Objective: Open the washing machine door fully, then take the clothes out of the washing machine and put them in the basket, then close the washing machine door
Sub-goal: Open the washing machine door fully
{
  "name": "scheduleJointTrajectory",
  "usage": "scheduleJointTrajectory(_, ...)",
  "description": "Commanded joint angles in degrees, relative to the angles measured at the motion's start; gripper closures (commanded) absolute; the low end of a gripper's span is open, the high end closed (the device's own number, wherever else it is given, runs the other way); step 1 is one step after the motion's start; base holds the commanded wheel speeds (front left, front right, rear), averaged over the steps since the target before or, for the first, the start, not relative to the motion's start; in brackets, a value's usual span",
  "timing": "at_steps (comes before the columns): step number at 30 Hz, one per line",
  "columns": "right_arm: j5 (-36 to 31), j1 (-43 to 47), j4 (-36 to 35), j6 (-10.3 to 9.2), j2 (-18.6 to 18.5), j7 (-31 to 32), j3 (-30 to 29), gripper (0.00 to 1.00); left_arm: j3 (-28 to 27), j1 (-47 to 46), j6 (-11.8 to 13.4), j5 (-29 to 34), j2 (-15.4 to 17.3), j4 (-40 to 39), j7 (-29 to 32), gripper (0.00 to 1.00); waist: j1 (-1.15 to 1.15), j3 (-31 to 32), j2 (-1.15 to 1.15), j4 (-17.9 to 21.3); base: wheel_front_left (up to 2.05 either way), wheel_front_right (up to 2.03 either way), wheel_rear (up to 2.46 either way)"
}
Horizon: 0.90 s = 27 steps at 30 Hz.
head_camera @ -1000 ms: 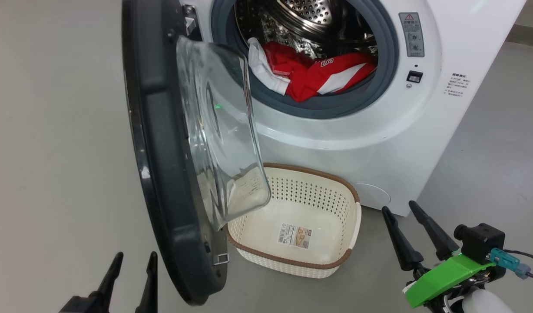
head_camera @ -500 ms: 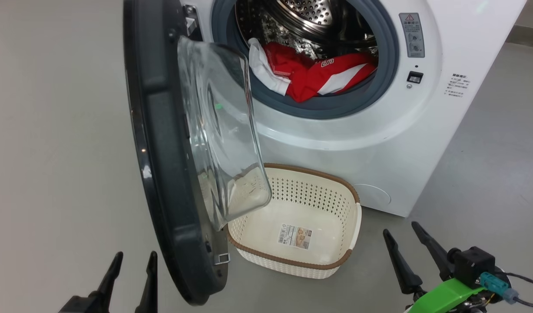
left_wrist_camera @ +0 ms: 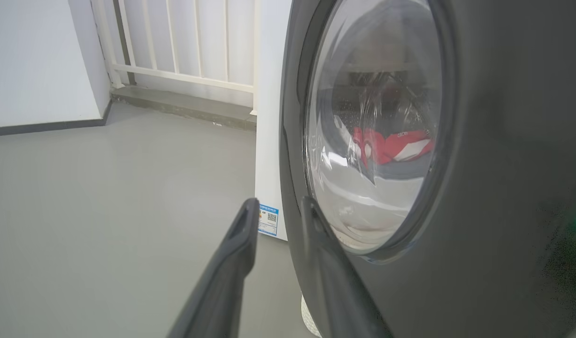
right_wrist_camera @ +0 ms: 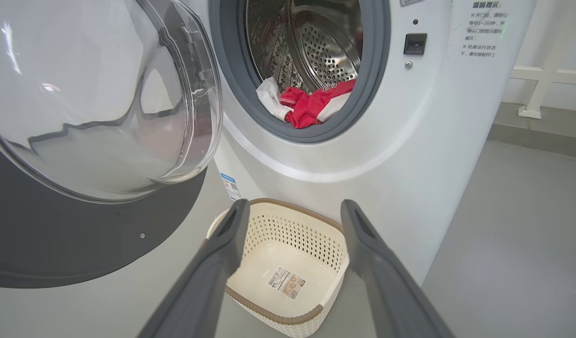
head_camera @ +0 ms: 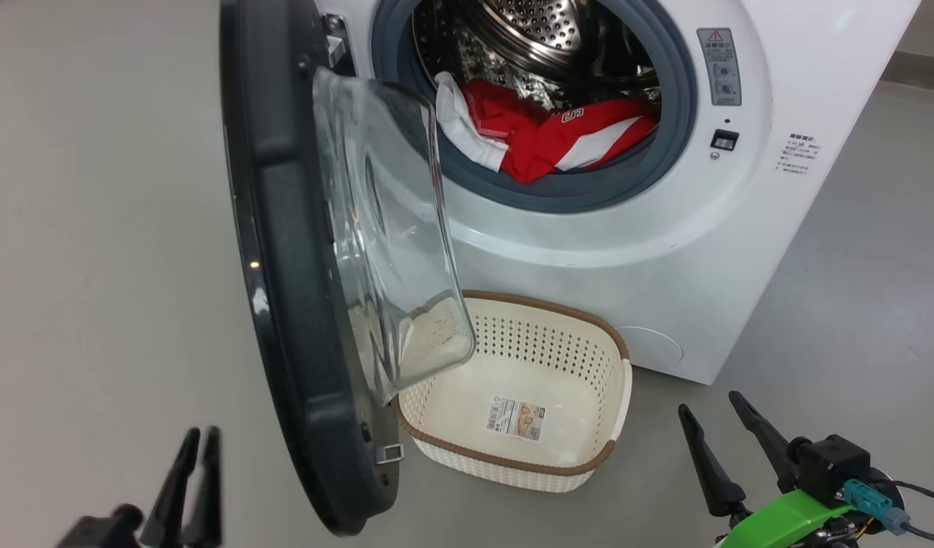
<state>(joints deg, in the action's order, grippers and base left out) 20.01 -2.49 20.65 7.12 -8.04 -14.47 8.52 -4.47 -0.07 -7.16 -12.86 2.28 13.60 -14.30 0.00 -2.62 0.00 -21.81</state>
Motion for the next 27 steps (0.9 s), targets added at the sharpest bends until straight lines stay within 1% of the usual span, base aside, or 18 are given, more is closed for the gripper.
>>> scheduleJointTrajectory(1, -0.49, -0.58, -1.36, 0.36, -0.13, -0.52, 1.02, 0.0, -2.91, -2.19, 0.11, -1.08, 0.6, -2.6, -0.7, 1.0, 0.0, 0.15, 0.0, -0.05, 0.0, 0.0, 0.0)
scheduleJointTrajectory(6, -0.96, -0.27, -1.66, 0.36, -0.06, -0.52, 0.76, 0.0, -6.95, -3.54, 0.29, -3.23, 0.6, -9.41, -0.7, 1.0, 0.0, 0.46, 0.0, -0.15, 0.0, 0.0, 0.0)
scheduleJointTrajectory(7, -1.12, -0.21, -1.81, 0.36, -0.08, -0.52, 0.68, 0.0, -7.82, -3.93, 0.56, -4.13, 0.6, -13.35, -0.7, 1.0, 0.0, 0.6, 0.0, -0.12, 0.0, 0.0, 0.0)
scheduleJointTrajectory(11, -1.48, 0.0, -2.27, 0.36, -0.05, -0.52, 0.24, 0.0, -6.7, -4.11, 1.13, -5.21, 0.6, -22.49, -0.7, 1.0, 0.0, 0.98, 0.0, 0.0, 0.0, 0.0, 0.0)
scheduleJointTrajectory(12, -1.48, 0.0, -2.27, 0.36, -0.05, -0.52, 0.24, 0.0, -6.7, -4.11, 1.13, -5.21, 0.6, -22.49, -0.7, 1.0, 0.0, 0.98, 0.0, 0.0, 0.0, 0.0, 0.0)
scheduleJointTrajectory(16, -1.79, 0.26, -2.7, 0.36, 0.13, -0.52, -0.05, 0.0, -2.16, -3.5, 1.97, -5.58, 0.6, -31.07, -0.7, 1.0, 0.0, 1.44, 0.0, 0.23, 0.0, 0.0, 0.0)
scheduleJointTrajectory(19, -1.92, 0.46, -2.87, 0.36, 0.27, -0.52, -0.11, 0.0, 2.59, -2.26, 2.09, -4.91, 0.6, -35.18, -0.7, 1.0, 0.0, 1.74, 0.0, 0.43, 0.0, 0.0, 0.0)
scheduleJointTrajectory(23, -2.1, 0.61, -3.07, 0.36, 0.41, -0.52, -0.18, 0.0, 10.05, -0.36, 1.57, -4.72, 0.6, -36.41, -0.7, 1.0, 0.0, 1.92, 0.0, 0.52, 0.0, 0.0, 0.0)
scheduleJointTrajectory(27, -2.2, 0.65, -3.14, 0.36, 0.52, -0.52, -0.22, 0.0, 16.53, 1.36, 1.35, -6.13, 0.6, -33.06, -0.7, 1.0, 0.0, 1.99, 0.0, 0.67, 0.0, 0.0, 0.0)
